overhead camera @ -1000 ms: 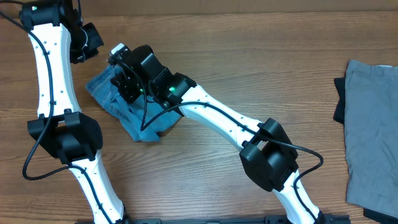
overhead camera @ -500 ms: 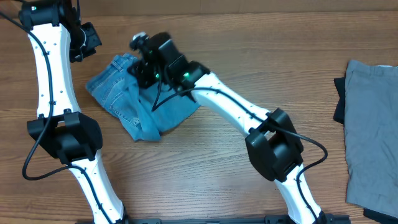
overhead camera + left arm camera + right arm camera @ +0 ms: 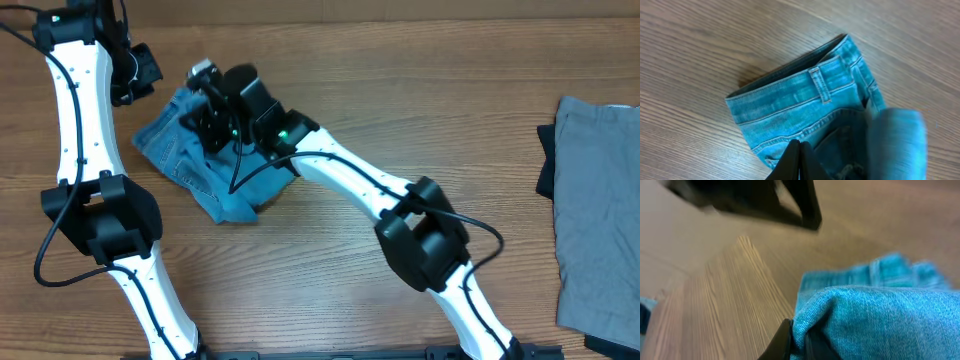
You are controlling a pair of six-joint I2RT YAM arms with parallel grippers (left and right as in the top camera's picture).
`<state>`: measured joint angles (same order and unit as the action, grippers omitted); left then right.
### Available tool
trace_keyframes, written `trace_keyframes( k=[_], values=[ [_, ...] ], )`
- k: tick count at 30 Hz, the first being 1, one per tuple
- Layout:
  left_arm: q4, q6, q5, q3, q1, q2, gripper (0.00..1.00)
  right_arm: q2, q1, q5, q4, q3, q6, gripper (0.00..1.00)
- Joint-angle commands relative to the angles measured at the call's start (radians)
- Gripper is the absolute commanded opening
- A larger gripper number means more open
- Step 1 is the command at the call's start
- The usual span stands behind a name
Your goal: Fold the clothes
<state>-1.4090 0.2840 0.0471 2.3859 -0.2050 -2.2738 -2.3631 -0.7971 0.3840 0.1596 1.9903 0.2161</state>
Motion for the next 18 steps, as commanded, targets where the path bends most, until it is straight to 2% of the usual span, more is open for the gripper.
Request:
trace_keyframes(
  k=[1,8,14,18],
  values=[
    [0.015,-0.014,-0.013,-0.049,-0.011,0.003,0.04,-0.102,-0.016,0.059,0.026,0.024,-0.009,0.04],
    [0.018,-0.015,0.006,-0.057,-0.011,0.003,0.04,-0.200,-0.010,0.035,0.141,0.024,-0.005,0.04],
    [0.013,-0.014,0.010,-0.057,-0.011,0.003,0.04,-0.201,0.095,-0.077,0.531,0.024,-0.011,0.04],
    [0.013,-0.013,0.009,-0.057,-0.011,0.003,0.04,-0.201,0.219,-0.083,0.820,0.024,-0.145,0.04]
  ],
)
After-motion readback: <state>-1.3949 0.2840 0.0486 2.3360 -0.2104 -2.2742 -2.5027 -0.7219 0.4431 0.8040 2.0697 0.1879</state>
